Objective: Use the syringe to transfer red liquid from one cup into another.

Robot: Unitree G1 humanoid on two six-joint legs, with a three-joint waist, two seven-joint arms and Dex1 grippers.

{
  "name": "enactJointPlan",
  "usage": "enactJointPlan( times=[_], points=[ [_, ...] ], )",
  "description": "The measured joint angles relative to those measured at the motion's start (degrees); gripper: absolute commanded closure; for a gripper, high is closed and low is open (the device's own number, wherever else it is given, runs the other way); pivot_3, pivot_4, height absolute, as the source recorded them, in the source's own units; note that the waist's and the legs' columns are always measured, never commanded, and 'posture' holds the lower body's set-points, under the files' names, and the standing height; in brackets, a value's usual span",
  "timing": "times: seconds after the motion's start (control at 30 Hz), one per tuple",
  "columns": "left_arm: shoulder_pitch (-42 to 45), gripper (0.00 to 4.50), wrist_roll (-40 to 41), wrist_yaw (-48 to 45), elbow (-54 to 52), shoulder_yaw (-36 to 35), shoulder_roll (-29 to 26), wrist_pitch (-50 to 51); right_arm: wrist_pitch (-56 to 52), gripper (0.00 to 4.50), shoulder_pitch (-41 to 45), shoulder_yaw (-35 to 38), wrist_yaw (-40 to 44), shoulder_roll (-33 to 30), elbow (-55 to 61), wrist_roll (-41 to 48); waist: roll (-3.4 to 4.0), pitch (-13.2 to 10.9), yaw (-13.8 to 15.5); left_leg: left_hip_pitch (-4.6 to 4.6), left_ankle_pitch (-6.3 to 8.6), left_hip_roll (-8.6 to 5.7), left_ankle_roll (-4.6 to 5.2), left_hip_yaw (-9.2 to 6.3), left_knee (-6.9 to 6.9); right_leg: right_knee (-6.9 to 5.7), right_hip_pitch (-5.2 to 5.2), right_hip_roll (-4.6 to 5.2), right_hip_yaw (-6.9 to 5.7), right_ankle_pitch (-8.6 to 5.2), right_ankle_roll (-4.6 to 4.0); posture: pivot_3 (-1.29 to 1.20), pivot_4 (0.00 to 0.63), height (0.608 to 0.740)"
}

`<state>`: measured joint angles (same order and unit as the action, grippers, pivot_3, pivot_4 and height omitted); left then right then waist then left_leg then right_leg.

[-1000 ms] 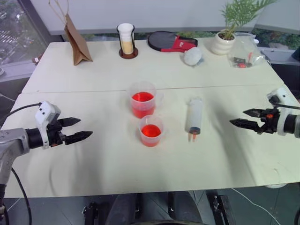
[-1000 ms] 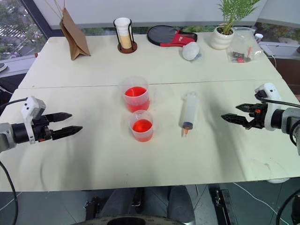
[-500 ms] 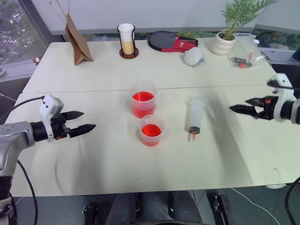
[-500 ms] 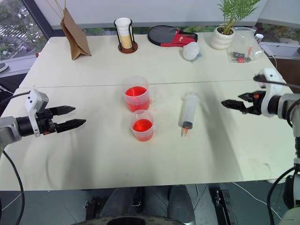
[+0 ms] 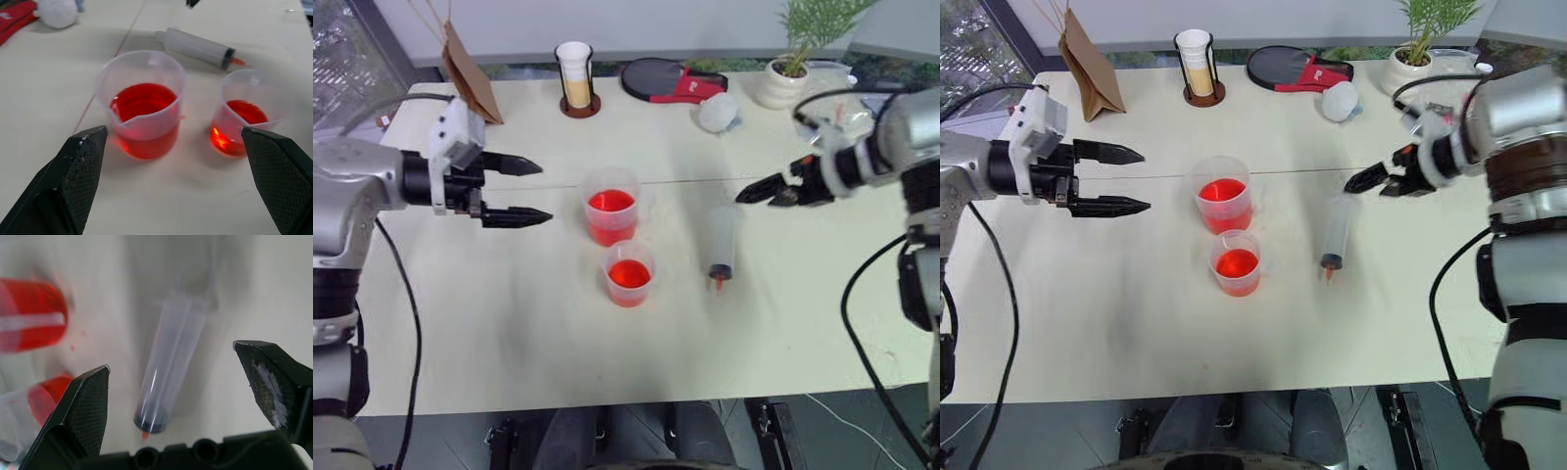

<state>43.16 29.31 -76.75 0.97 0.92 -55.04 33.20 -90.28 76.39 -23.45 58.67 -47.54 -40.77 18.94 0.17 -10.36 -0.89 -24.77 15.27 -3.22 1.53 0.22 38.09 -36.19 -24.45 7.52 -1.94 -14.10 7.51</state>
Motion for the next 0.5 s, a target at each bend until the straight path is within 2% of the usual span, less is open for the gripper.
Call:
enactJointPlan(
  times=[0.2, 0.4, 0.5],
  points=[
    [-4.2, 0.03, 4.0, -1.3, -9.1, -1.0, -0.5, 2.9, -1.8, 0.00, -0.5, -0.2, -5.6, 7.0, -4.9, -0.4, -0.03, 0.0, -0.4, 0.01, 0.02, 0.06, 0.03, 0.01, 0.13, -0.04, 0.03, -0.07, 0.00, 0.01, 0.02, 0.00, 0.150, 0.740],
    [-10.1, 0.03, 4.0, 1.6, -12.6, -1.9, -0.5, 3.8, 1.9, 0.00, -0.8, 3.7, -12.4, 14.0, -11.3, -3.0, -0.03, 0.0, -0.1, 0.02, -0.05, 0.11, -0.08, -0.07, 0.14, -0.12, 0.02, -0.17, 0.03, 0.01, 0.02, 0.00, 0.150, 0.740],
    [-12.0, 0.00, 4.0, 2.8, -13.4, -2.3, -0.5, 3.9, 4.7, 1.00, 0.1, 4.5, -14.5, 15.7, -13.7, -4.9, -0.09, 0.0, -0.1, 0.04, -0.05, 0.10, -0.08, -0.10, 0.16, -0.11, 0.07, -0.18, 0.04, 0.01, 0.02, 0.00, 0.150, 0.740]
  ],
)
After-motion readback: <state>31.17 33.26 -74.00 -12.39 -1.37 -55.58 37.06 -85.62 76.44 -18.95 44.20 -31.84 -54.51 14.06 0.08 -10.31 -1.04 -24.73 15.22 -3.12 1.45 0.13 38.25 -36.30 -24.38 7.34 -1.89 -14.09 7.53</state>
